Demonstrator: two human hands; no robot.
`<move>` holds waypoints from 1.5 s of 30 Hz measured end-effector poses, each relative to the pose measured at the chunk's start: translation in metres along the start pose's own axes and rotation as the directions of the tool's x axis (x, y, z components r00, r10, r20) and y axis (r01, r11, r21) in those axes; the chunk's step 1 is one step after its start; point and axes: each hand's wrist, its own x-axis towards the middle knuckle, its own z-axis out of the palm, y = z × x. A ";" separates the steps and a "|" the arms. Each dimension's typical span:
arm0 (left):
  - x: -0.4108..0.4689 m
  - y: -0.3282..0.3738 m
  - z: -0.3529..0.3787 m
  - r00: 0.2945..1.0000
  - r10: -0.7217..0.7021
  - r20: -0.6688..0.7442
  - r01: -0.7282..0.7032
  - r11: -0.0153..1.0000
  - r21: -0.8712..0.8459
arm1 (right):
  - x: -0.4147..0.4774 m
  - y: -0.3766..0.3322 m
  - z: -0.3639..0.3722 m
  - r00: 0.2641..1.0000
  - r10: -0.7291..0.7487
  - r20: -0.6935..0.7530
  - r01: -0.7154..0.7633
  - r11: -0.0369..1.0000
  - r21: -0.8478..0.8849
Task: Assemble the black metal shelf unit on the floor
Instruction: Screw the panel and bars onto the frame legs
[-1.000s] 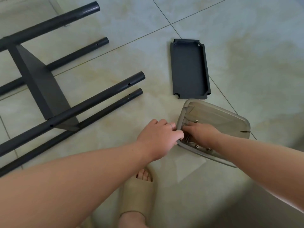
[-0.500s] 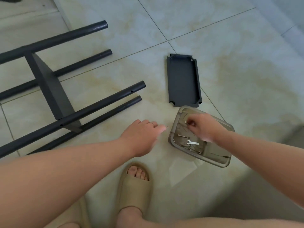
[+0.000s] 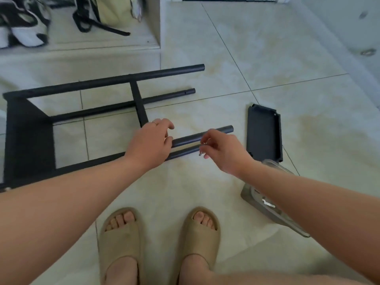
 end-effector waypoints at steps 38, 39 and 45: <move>0.022 -0.100 0.010 0.780 -0.339 0.526 0.567 0.738 -0.365 | 0.053 -0.001 0.114 0.992 -0.126 0.023 0.110 0.930 0.351; 0.022 -0.100 0.010 0.779 -0.343 0.525 0.569 0.738 -0.362 | 0.053 -0.001 0.115 0.987 -0.162 0.015 0.150 0.942 0.300; 0.022 -0.100 0.011 0.776 -0.352 0.523 0.572 0.743 -0.349 | 0.057 -0.007 0.122 0.964 -0.266 -0.015 0.265 0.952 0.151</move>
